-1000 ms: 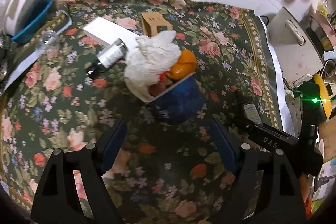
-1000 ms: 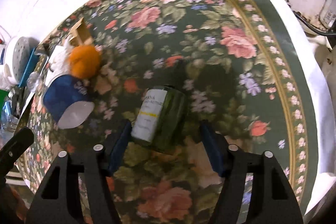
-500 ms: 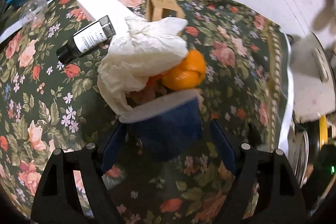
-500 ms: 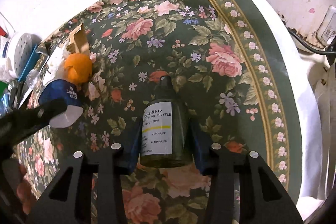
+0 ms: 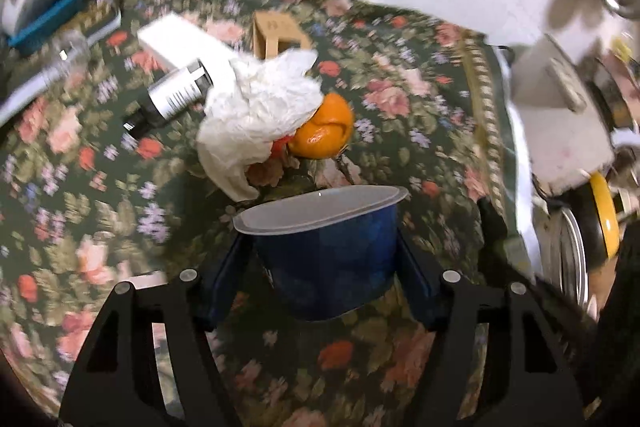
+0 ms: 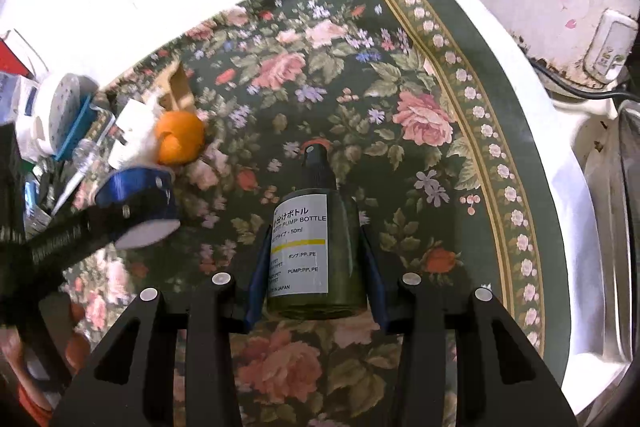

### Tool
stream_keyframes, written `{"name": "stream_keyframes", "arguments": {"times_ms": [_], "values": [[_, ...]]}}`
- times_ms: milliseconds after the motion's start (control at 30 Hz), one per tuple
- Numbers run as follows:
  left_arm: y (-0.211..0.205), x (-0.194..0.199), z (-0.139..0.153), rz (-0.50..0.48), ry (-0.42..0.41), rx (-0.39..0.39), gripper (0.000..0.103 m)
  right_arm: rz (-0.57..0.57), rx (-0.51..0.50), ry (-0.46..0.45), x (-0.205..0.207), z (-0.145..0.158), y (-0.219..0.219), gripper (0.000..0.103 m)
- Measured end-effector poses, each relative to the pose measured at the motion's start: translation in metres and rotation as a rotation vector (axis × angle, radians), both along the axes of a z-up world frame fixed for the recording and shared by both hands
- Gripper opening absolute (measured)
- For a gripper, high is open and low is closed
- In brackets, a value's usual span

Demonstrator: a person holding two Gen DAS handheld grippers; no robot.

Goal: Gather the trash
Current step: 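Grasp the blue paper cup with the left gripper while the right grasps the green pump bottle, then carry the blue cup and green bottle down over the floor bin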

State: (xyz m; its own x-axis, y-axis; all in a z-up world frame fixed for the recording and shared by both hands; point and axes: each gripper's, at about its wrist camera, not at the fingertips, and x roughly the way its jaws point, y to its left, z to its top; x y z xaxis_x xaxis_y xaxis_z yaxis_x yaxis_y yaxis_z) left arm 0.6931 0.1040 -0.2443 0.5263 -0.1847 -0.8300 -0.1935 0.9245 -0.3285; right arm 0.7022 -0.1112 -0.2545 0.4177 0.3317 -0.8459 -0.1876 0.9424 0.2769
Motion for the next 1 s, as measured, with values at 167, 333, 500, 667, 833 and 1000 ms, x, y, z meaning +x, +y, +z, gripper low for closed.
{"name": "stream_keyframes", "arguments": {"times_ms": [167,333,500,667,833,1000], "values": [[0.019,-0.042,0.041,-0.047,-0.107,0.029,0.068,-0.042,0.022,-0.09,-0.027,0.035,0.009,0.039],[0.038,-0.091,0.084,-0.09,-0.213,0.051,0.068,-0.101,0.057,-0.193,-0.067,0.075,0.017,0.039],[0.041,-0.138,0.113,-0.124,-0.279,0.117,0.068,-0.133,0.085,-0.298,-0.118,0.111,0.023,0.039],[0.03,-0.185,0.131,-0.126,-0.324,0.14,0.068,-0.122,0.115,-0.354,-0.161,0.132,0.023,0.039],[0.002,-0.231,0.135,-0.108,-0.344,0.158,0.068,-0.082,0.121,-0.376,-0.196,0.139,0.015,0.039],[-0.034,-0.28,0.129,-0.066,-0.353,0.171,0.068,-0.015,0.128,-0.39,-0.233,0.135,-0.004,0.039]]}}
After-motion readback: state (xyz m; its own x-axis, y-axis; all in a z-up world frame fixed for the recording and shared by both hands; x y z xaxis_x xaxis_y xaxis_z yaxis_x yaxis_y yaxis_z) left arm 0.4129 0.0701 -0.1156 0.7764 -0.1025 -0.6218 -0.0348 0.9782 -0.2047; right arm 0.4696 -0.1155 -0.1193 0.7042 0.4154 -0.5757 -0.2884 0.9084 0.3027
